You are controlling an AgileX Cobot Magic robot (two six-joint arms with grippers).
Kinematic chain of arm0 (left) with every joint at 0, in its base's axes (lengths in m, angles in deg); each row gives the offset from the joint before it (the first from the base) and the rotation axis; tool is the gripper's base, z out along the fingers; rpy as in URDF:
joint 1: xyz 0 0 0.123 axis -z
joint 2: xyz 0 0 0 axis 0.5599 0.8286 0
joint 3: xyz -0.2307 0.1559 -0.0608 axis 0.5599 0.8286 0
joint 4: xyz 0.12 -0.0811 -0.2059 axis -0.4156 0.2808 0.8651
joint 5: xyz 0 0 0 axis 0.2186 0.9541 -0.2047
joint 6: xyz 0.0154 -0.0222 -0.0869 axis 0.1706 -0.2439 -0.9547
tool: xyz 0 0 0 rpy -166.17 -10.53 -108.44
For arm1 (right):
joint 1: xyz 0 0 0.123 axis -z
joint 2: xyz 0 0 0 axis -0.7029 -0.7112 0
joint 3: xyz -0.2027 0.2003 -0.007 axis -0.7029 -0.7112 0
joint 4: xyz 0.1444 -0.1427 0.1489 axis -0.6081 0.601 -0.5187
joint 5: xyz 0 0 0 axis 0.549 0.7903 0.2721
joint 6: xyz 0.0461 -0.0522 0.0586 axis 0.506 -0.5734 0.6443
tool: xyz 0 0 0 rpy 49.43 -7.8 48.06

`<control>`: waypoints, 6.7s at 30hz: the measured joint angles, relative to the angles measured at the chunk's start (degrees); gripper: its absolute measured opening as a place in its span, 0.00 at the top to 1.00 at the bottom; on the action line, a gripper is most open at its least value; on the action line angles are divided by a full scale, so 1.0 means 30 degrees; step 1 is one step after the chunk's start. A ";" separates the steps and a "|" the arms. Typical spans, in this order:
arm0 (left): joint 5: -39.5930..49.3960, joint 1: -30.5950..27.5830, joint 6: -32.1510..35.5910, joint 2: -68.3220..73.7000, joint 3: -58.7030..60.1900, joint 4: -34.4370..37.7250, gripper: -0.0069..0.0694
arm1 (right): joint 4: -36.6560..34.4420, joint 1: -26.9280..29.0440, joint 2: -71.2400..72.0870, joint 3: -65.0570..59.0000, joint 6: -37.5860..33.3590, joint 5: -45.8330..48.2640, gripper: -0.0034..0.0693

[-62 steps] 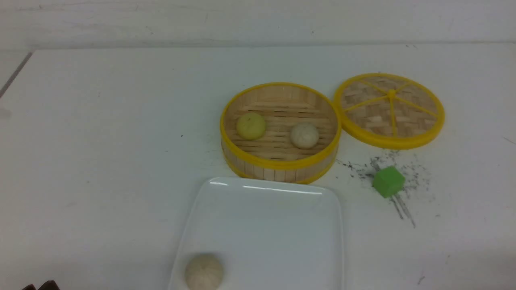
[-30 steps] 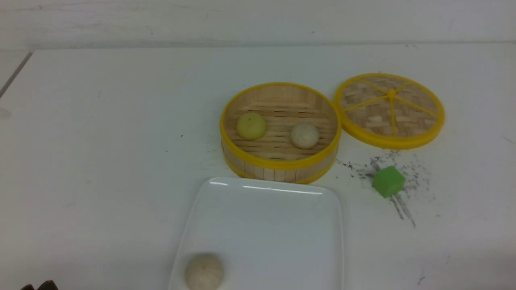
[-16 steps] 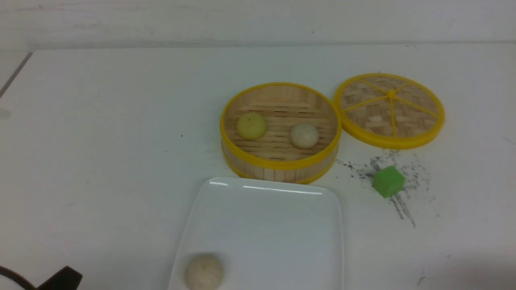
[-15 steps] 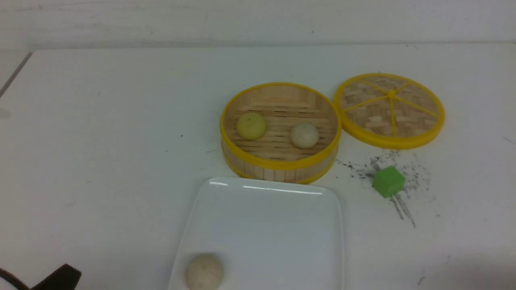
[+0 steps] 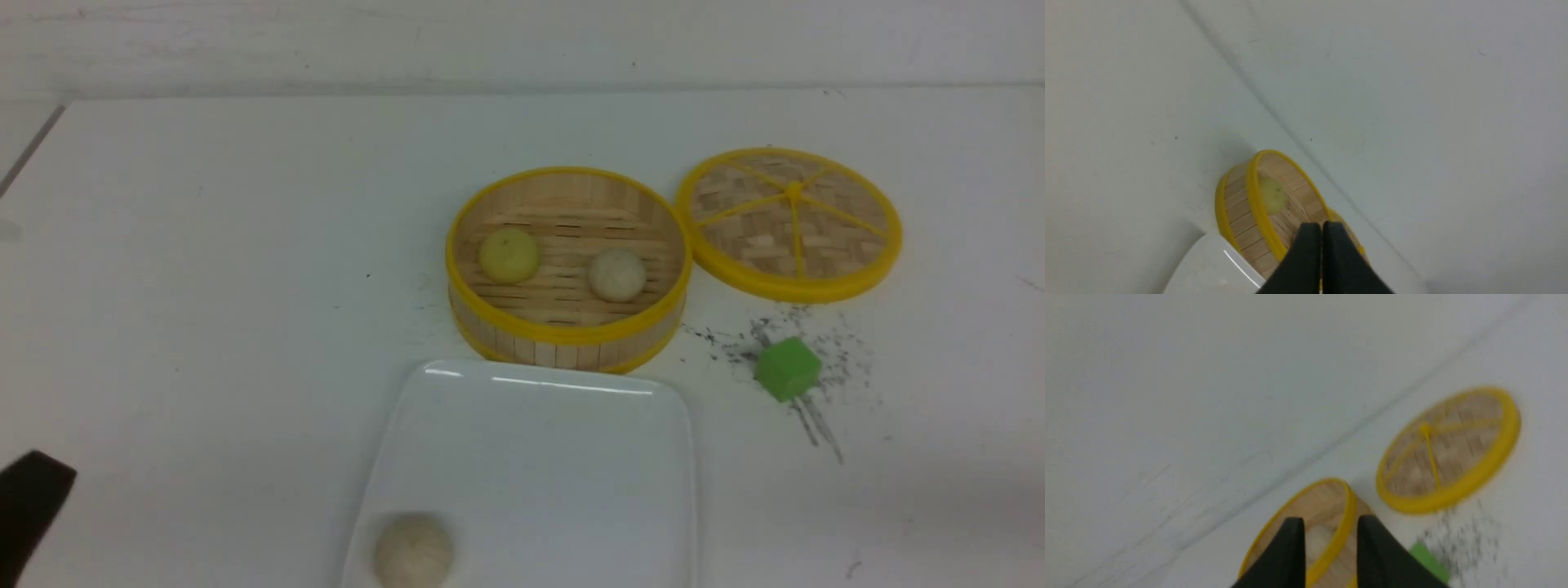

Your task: Put the steamed buns into the plate on the white tablecloth.

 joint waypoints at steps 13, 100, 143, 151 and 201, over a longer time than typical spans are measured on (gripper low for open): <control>1.1585 0.0000 0.2968 1.4755 -0.5429 -0.4612 0.91 | 0.1244 0.0000 -1.5332 0.9523 -0.2481 1.3450 0.96; 0.9955 0.1139 0.9019 2.4024 -1.4760 -0.1589 0.48 | 0.7302 -0.8535 -2.4659 2.1447 -0.4627 1.9664 0.97; 1.2723 0.7422 0.4510 4.0795 -3.3779 -0.7624 0.89 | 0.7274 -0.7149 -1.5407 1.0339 -0.4627 1.3964 0.95; 1.6082 0.7422 0.4758 3.5797 -3.6726 -0.7834 0.89 | 0.7267 -0.7149 -1.5407 1.0339 -0.4627 1.3943 0.95; 0.9997 1.1454 -0.0192 2.9880 -1.9841 -1.0863 0.86 | 0.7592 -0.7063 -0.1331 0.3025 -0.2648 0.7275 0.97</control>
